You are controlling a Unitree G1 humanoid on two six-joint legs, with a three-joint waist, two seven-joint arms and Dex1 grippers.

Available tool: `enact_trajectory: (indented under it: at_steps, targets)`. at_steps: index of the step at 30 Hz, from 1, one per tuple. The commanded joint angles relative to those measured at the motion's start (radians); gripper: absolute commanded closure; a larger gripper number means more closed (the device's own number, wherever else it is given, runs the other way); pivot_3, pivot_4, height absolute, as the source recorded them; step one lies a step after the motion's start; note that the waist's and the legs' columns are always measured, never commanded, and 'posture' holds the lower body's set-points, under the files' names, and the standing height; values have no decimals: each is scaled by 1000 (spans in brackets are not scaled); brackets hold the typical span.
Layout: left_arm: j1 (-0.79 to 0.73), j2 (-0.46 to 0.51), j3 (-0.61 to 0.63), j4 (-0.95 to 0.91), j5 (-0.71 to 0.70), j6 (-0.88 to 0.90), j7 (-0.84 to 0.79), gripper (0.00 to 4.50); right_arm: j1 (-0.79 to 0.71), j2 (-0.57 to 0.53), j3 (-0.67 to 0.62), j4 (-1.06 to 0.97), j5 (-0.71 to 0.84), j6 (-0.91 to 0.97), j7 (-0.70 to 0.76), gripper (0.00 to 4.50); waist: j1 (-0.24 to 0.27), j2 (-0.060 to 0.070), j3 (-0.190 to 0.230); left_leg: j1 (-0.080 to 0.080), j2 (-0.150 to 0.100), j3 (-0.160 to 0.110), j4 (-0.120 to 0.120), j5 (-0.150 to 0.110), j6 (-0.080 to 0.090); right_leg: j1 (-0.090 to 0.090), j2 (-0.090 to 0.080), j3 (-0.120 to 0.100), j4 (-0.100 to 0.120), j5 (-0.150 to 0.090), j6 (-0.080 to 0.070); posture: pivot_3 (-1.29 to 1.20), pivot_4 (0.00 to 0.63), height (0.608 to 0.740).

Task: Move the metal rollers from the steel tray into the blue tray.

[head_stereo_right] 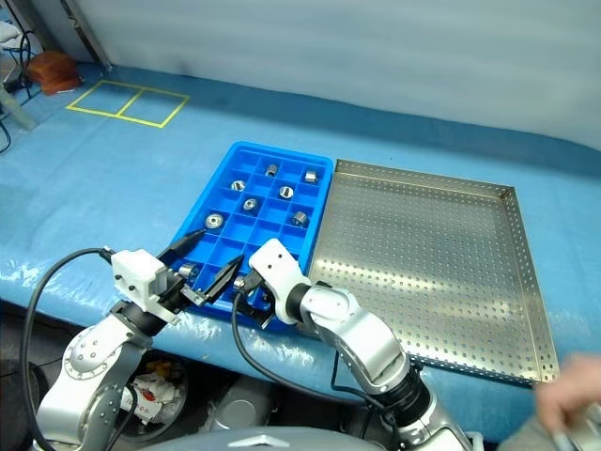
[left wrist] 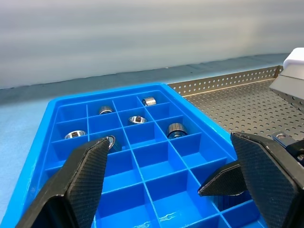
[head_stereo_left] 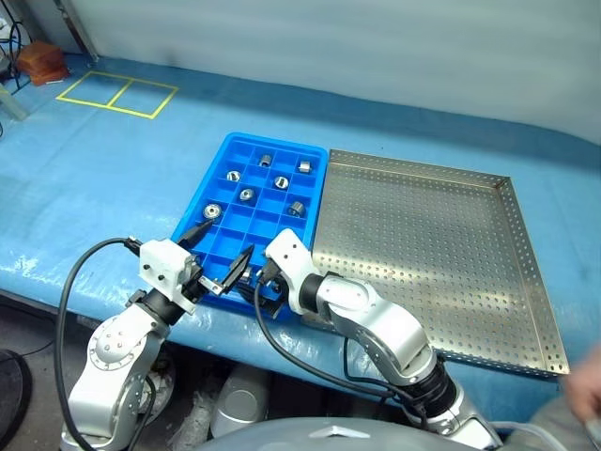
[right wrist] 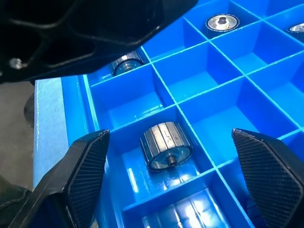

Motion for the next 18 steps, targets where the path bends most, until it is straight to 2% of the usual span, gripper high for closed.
enact_trajectory:
  at_steps: [1,18]
  targets:
    - [-10,9,1,0,-6,-9,-6,0,9,5,-1,-28,2,-9,-5,159,-1,0,0,0,0,0,0,0,0,0,0,0,0,0,0,400,150,740]
    - [-32,14,16,22,-21,-16,-25,0,10,7,-8,-32,-1,-12,-11,159,-18,0,0,0,0,0,0,0,0,0,0,0,0,0,0,383,150,740]
